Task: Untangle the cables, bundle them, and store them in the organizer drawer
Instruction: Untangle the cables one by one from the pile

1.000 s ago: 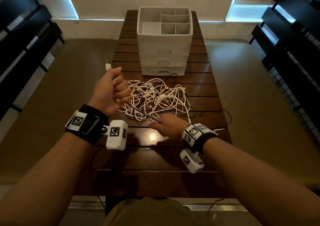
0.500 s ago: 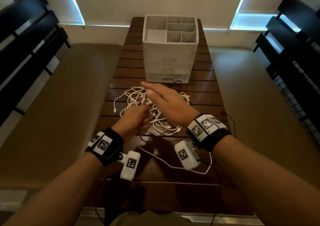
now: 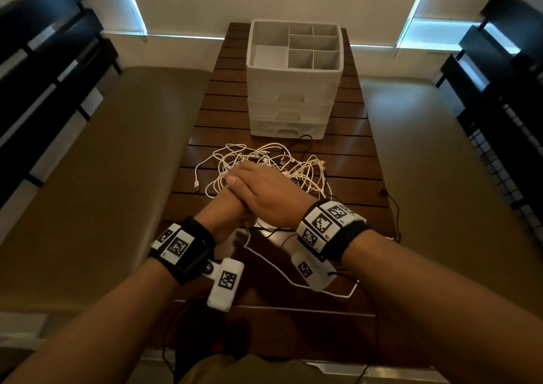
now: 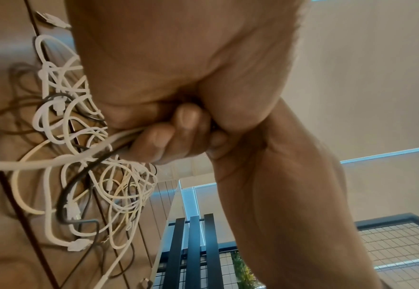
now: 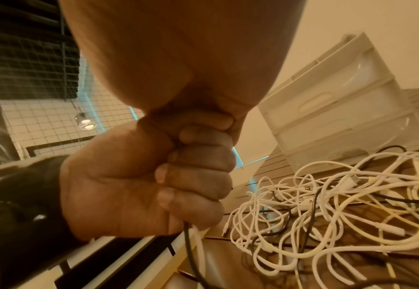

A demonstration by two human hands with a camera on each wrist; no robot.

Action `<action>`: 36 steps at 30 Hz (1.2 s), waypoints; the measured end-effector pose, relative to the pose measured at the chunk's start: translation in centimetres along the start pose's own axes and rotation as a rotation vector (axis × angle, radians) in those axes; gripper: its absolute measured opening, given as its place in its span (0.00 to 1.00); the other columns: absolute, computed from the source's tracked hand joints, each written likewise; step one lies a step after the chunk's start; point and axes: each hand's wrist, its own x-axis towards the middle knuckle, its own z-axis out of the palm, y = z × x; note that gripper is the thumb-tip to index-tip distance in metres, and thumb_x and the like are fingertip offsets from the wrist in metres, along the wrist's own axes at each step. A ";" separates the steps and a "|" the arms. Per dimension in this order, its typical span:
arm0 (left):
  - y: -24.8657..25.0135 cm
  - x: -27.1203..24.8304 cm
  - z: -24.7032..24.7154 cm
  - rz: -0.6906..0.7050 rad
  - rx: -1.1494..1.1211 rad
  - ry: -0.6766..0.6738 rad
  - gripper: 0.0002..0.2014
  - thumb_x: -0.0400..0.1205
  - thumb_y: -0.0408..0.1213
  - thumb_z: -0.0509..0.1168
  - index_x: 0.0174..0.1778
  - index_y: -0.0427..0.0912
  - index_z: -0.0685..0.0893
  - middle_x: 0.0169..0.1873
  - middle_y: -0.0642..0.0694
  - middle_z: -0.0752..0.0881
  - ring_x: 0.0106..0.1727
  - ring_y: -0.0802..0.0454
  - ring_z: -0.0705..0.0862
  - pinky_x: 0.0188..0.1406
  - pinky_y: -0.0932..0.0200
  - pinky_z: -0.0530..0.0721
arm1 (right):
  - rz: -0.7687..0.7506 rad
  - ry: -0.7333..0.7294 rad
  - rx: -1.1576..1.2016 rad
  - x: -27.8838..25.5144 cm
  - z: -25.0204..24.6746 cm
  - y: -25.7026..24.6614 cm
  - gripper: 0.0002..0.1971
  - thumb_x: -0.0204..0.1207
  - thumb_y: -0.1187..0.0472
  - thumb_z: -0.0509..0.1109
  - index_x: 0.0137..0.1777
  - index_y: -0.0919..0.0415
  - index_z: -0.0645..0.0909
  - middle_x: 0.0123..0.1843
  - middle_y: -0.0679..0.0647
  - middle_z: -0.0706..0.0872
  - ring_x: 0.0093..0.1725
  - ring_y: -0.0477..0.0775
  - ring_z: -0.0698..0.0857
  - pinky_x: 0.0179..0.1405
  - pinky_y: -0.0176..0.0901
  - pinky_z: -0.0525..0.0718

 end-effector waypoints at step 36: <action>0.2 2.1 -1.3 0.121 -0.245 -0.172 0.19 0.94 0.45 0.60 0.70 0.36 0.87 0.28 0.52 0.60 0.25 0.56 0.57 0.20 0.63 0.59 | 0.319 0.506 0.066 0.8 -8.2 3.4 0.13 0.85 0.49 0.73 0.44 0.57 0.90 0.34 0.50 0.91 0.32 0.48 0.90 0.41 0.58 0.93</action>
